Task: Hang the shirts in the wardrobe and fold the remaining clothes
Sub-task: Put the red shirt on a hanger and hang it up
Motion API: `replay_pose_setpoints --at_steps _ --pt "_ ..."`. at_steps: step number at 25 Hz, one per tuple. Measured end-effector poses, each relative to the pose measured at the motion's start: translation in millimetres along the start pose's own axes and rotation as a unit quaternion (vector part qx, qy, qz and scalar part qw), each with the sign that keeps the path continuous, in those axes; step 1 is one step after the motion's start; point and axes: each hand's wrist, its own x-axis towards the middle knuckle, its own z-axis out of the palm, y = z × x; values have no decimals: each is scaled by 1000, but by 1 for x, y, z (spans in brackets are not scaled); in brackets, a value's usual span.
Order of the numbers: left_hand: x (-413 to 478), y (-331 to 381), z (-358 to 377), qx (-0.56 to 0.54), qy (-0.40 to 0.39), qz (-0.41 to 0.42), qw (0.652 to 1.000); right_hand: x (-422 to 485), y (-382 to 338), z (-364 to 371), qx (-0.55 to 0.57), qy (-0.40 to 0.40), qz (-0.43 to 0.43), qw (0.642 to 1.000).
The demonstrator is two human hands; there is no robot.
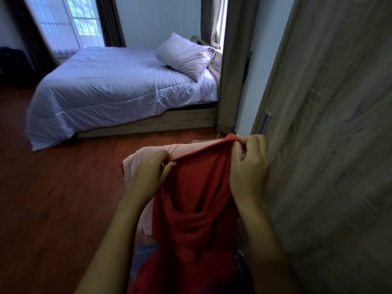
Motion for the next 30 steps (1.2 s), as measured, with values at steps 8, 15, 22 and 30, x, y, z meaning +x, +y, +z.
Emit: replay_pose_setpoints --at_steps 8,15,22,30 --pt "-19 24 -31 -35 172 -16 984 -7 -37 -25 34 22 43 998" --pt "-70 32 -33 -74 -20 16 997 -19 -52 -62 -10 17 68 997" --pt "-104 49 -12 -31 13 4 999 -39 -59 -96 -26 16 78 996" --pt "-91 149 -74 -71 145 119 980 -23 -76 -195 21 116 41 992"
